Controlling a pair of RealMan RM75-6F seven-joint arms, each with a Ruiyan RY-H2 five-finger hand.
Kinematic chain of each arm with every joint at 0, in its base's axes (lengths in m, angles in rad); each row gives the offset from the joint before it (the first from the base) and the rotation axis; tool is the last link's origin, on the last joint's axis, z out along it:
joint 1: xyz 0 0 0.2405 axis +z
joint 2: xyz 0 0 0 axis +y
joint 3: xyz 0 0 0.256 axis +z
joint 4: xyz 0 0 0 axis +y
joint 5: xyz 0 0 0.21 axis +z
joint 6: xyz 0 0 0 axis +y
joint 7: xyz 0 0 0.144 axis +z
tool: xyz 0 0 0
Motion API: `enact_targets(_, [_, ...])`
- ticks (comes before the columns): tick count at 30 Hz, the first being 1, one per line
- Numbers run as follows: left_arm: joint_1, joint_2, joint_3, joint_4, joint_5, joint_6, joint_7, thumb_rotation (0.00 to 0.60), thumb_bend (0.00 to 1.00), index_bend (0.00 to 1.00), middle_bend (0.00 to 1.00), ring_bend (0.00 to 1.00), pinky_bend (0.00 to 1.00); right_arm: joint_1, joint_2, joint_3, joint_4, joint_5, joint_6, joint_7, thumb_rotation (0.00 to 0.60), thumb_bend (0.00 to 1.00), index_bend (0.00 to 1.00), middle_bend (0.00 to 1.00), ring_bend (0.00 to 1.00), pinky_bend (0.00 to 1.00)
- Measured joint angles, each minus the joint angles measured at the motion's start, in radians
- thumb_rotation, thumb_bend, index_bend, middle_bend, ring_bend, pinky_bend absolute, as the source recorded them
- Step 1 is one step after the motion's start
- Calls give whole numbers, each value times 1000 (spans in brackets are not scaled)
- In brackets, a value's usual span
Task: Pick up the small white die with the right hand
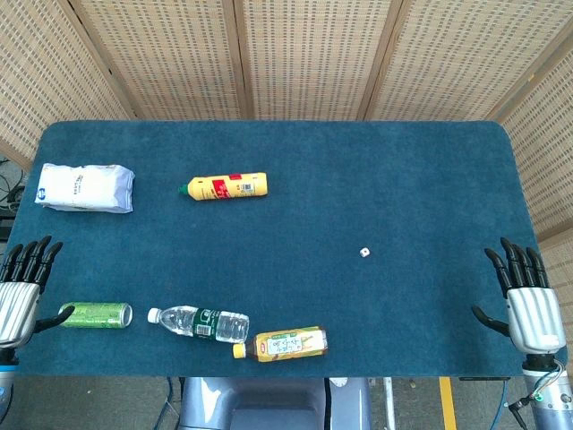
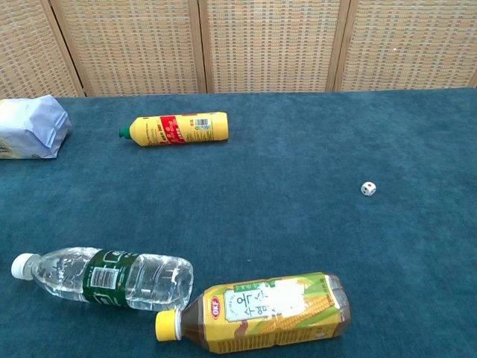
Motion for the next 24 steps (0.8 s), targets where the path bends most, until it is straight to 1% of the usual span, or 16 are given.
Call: enact_targets(24, [-6,3,-13,14,-38,-24,-23,600,106,0,0,0,0,3,3,2,-16,7,-25,-27,600,156,97,0,0,0])
